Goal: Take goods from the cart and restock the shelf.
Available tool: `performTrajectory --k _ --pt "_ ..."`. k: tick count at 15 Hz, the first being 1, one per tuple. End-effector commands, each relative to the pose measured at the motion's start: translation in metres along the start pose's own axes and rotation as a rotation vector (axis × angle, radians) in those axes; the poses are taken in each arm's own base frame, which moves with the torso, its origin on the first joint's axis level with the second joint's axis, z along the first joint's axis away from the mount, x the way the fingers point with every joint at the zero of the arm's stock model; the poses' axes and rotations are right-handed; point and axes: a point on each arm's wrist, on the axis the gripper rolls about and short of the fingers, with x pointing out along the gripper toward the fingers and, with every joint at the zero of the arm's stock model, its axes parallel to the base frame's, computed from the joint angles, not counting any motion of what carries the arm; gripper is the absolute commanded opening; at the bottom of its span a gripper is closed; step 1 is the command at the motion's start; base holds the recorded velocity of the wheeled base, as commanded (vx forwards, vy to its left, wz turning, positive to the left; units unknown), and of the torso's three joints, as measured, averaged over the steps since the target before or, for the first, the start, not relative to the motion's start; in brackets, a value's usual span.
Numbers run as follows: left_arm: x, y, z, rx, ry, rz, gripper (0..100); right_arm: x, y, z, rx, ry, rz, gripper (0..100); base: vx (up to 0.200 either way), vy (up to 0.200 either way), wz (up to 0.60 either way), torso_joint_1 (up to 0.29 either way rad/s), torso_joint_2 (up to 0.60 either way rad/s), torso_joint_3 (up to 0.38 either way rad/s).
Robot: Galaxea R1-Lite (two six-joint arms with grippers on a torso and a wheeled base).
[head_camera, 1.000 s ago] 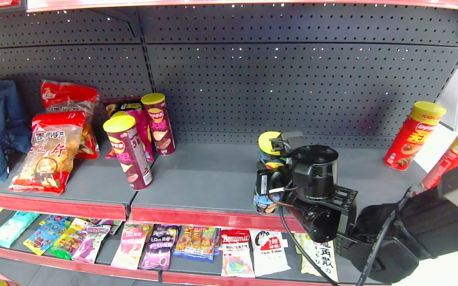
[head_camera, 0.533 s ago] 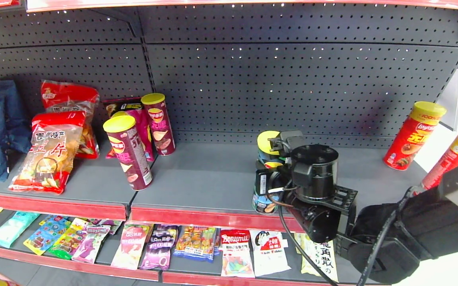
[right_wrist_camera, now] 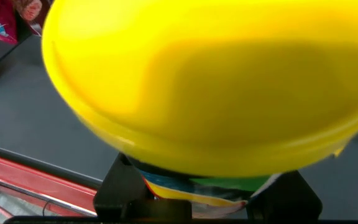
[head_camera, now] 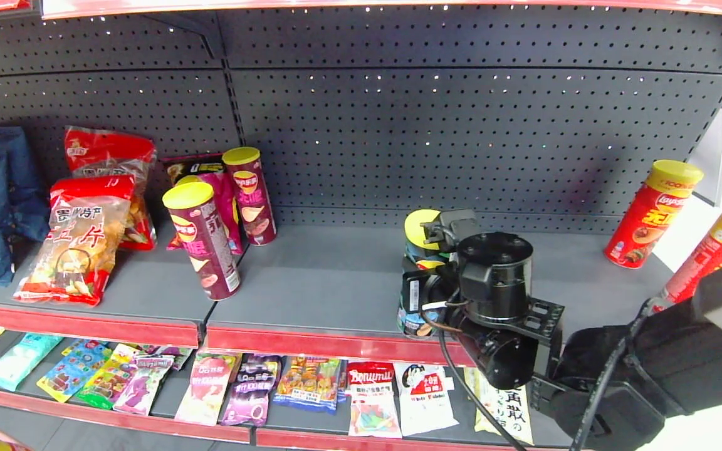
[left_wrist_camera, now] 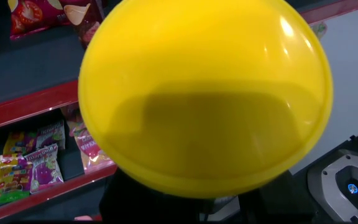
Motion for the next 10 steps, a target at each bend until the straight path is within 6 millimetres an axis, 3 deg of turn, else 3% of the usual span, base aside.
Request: performTrajectory --k 1,6,7,10 --pt "0.0001 0.0000 0.0000 0.000 0.001 0.000 0 0.0004 0.0001 -0.0031 -0.006 0.009 0.000 0 0.000 0.000 0.00 0.000 0.00 0.000" --pt "0.0001 0.0000 0.0000 0.000 0.001 0.000 0 0.0017 0.0009 -0.0039 -0.006 0.011 -0.001 0 0.000 0.000 0.00 0.000 0.00 0.000" --pt "0.0002 0.0000 -0.0004 -0.002 0.002 0.000 0 0.0020 0.0011 -0.0044 -0.006 0.012 -0.001 100 0.000 0.000 0.00 0.000 0.00 0.000" --pt "0.0003 -0.0001 -0.0017 -0.003 0.003 0.000 0 -0.0002 0.0023 -0.0026 -0.006 0.006 0.004 100 0.000 0.000 0.00 0.000 0.00 0.000"
